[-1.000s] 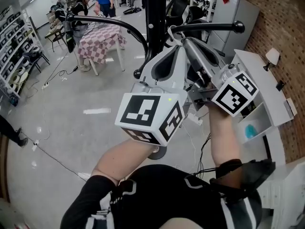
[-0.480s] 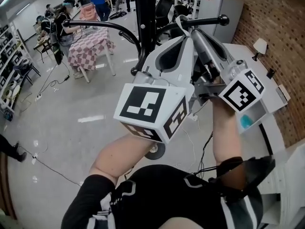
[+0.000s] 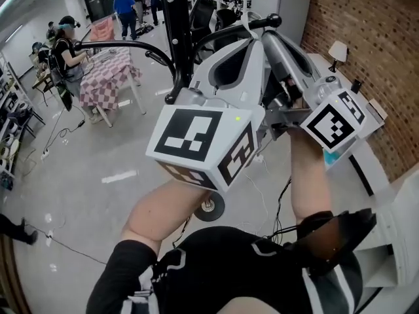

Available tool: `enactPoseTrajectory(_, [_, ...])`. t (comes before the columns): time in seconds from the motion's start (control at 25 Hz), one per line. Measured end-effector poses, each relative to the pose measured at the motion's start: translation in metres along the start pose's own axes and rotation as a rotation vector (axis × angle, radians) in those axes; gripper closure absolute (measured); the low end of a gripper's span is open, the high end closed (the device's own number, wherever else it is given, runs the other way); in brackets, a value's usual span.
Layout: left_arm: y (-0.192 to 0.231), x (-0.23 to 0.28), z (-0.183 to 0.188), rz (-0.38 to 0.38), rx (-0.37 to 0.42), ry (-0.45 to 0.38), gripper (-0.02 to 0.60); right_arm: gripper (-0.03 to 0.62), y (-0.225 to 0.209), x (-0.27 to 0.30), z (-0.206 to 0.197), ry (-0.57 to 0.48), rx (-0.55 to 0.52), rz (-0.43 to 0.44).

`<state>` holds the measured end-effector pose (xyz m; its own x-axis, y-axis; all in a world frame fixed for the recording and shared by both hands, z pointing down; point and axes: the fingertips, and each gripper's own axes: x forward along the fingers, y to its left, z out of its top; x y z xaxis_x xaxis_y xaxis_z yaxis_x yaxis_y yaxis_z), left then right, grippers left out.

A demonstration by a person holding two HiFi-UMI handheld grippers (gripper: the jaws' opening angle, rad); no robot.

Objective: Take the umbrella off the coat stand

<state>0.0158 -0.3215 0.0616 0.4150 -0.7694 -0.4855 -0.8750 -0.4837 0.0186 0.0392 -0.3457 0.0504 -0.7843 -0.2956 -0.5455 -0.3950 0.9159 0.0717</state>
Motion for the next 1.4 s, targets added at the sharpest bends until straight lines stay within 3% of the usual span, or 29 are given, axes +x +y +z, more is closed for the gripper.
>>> enactPoseTrajectory(0.68, [-0.032, 0.003, 0.013, -0.142, -0.058, -0.011, 0.569, 0.586, 0.007, -0.028, 0.035, -0.028, -0.092, -0.131])
enactPoseTrajectory(1.4, [-0.039, -0.084, 0.001, -0.263, -0.124, 0.002, 0.569, 0.586, 0.084, -0.059, -0.001, 0.041, -0.102, -0.211])
